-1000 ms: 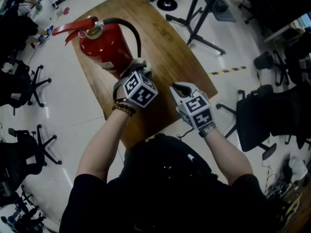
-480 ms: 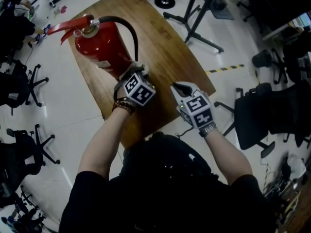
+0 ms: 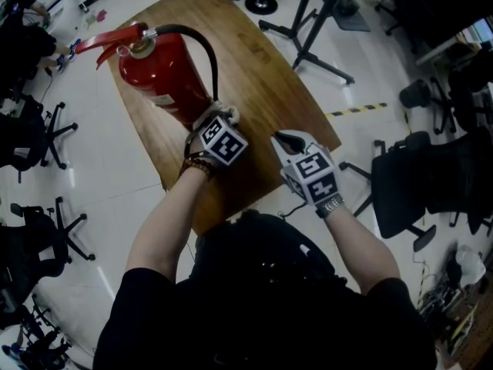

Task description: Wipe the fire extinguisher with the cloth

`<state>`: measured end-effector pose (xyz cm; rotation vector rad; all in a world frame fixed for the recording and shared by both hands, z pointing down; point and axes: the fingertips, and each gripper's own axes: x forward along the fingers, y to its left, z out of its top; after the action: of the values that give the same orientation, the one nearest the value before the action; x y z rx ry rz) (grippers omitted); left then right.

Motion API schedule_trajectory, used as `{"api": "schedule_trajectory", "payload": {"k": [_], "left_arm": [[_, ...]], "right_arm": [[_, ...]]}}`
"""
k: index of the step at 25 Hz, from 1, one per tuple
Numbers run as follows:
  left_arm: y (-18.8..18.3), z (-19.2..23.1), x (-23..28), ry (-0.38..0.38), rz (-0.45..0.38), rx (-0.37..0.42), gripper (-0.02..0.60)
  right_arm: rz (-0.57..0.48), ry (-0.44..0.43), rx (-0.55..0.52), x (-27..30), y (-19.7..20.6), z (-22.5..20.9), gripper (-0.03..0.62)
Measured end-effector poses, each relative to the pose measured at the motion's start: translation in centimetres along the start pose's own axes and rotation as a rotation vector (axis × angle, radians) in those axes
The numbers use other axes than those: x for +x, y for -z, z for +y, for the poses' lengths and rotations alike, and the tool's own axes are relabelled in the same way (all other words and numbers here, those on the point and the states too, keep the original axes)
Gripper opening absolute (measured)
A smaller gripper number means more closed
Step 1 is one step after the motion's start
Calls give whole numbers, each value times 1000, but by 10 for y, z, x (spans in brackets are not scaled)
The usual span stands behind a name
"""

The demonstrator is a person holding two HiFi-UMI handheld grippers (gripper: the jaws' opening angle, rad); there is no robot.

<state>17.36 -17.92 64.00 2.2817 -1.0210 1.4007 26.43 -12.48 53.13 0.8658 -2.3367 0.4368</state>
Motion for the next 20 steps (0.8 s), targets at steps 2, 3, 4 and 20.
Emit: {"api": "schedule_trajectory", "payload": {"k": [2, 3, 4, 20], "left_arm": [[-1, -5, -1, 27, -12, -15, 91], [-2, -6, -4, 35, -24, -27, 91], [-5, -6, -8, 40, -39, -42, 91], [-60, -28, -134, 194, -252, -130, 88]], "right_arm": [[1, -1, 3, -2, 1, 0, 41], [-1, -2, 3, -3, 1, 0, 41], [-3, -3, 0, -3, 2, 0, 41], [-41, -259, -148, -5, -33, 37, 344]]}}
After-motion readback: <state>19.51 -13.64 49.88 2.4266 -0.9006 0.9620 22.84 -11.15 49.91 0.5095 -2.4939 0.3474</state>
